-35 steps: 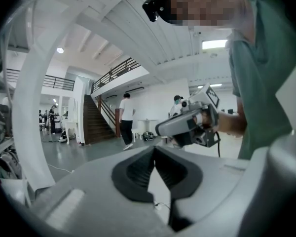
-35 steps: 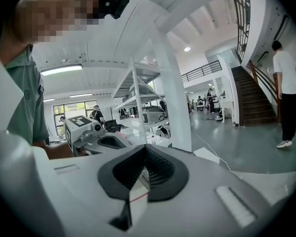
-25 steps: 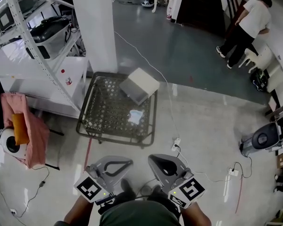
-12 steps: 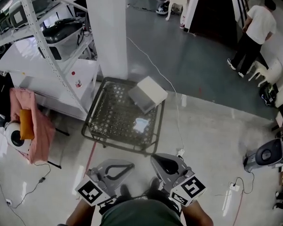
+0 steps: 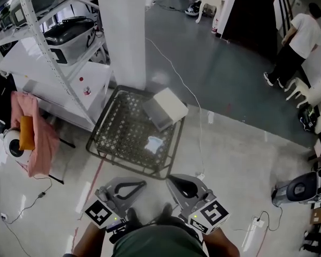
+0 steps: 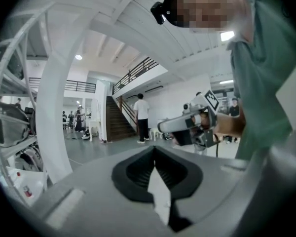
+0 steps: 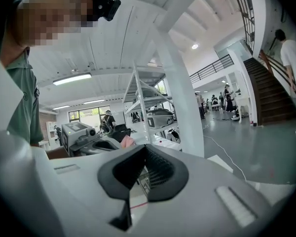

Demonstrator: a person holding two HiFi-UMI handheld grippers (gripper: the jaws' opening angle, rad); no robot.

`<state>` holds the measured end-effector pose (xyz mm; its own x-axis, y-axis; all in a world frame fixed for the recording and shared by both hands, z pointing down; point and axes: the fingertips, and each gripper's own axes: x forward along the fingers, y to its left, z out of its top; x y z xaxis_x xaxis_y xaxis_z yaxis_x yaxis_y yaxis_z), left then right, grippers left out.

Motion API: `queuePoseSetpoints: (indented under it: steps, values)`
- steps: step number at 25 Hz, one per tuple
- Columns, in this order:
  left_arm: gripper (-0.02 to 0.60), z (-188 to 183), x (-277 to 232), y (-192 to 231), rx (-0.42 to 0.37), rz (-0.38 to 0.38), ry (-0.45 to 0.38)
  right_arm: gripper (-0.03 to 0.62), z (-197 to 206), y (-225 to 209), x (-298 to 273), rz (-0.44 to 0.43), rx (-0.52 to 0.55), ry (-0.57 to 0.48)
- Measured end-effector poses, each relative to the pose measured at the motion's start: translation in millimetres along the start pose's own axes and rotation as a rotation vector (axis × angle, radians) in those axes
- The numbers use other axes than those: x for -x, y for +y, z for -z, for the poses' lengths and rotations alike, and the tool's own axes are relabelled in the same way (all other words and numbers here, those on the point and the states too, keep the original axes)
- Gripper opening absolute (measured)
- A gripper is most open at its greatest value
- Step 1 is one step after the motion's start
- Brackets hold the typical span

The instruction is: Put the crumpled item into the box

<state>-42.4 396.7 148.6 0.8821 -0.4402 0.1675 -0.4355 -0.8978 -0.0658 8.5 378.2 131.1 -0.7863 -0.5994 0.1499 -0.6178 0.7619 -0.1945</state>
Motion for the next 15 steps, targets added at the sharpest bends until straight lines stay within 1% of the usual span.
queuePoseSetpoints:
  steps: [8, 12, 15]
  values:
    - [0.003, -4, -37, 14, 0.011, -0.084, 0.041, 0.006, -5, -39, 10, -0.06, 0.005, -0.004]
    - [0.003, -9, -59, 29, 0.01, -0.129, 0.064, 0.006, -11, -61, 16, -0.087, 0.008, -0.009]
    - [0.003, -14, -69, 45, 0.011, -0.154, 0.066, 0.006, -10, -77, 12, -0.097, 0.0, 0.004]
